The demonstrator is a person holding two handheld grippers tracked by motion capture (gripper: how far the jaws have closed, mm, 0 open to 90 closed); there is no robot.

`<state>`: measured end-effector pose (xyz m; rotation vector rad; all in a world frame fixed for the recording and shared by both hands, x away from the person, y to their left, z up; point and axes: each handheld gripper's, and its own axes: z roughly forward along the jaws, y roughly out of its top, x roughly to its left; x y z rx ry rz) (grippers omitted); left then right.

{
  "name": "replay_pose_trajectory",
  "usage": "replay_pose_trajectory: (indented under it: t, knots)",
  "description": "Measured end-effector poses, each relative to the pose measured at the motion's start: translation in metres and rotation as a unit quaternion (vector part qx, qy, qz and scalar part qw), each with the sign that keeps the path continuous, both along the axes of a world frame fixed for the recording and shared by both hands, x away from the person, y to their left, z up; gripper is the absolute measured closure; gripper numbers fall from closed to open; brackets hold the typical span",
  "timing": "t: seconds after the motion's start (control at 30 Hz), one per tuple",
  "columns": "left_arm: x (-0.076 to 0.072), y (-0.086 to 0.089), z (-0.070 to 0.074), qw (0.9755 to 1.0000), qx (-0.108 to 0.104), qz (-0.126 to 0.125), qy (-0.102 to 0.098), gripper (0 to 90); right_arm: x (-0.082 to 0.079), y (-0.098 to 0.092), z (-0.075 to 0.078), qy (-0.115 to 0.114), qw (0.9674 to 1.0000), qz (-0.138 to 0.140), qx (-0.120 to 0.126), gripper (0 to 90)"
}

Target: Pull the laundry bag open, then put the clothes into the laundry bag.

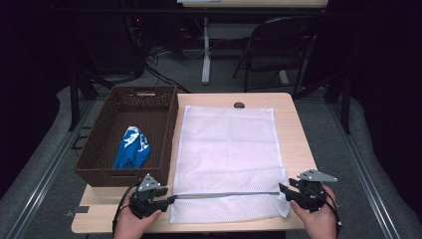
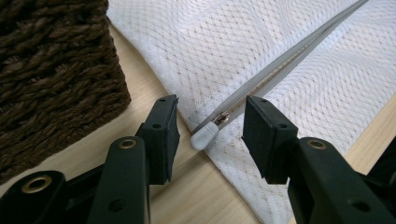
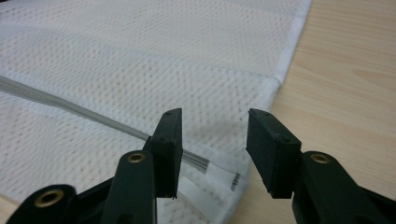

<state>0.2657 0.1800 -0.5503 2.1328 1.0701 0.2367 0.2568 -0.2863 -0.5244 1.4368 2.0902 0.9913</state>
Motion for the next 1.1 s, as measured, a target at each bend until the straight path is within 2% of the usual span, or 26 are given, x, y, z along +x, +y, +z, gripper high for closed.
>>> replay_pose_trajectory:
  t: [0.23,0.5,0.67,0.9,1.1]
  knots:
    - [-0.002,0.002,0.002,0.9999,-0.003,0.003,-0.010,54.6,-0.001,0.018,0.004,-0.012,0.9991,0.039,-0.013,60.1]
    - [-0.003,0.003,0.003,0.9999,-0.006,0.006,-0.011,54.5,0.001,0.032,0.002,-0.016,0.9972,0.072,-0.012,61.2]
    - [-0.003,0.003,0.003,0.9999,-0.004,0.005,-0.013,54.3,0.002,0.037,0.002,-0.016,0.9964,0.082,-0.015,61.3]
    - [-0.003,0.002,0.004,0.9999,-0.005,0.001,-0.015,54.1,0.005,0.046,0.005,-0.013,0.9953,0.096,0.002,61.3]
    - [-0.003,0.002,0.004,0.9999,-0.005,0.000,-0.016,54.2,0.012,0.060,0.017,-0.018,0.9929,0.116,-0.014,61.2]
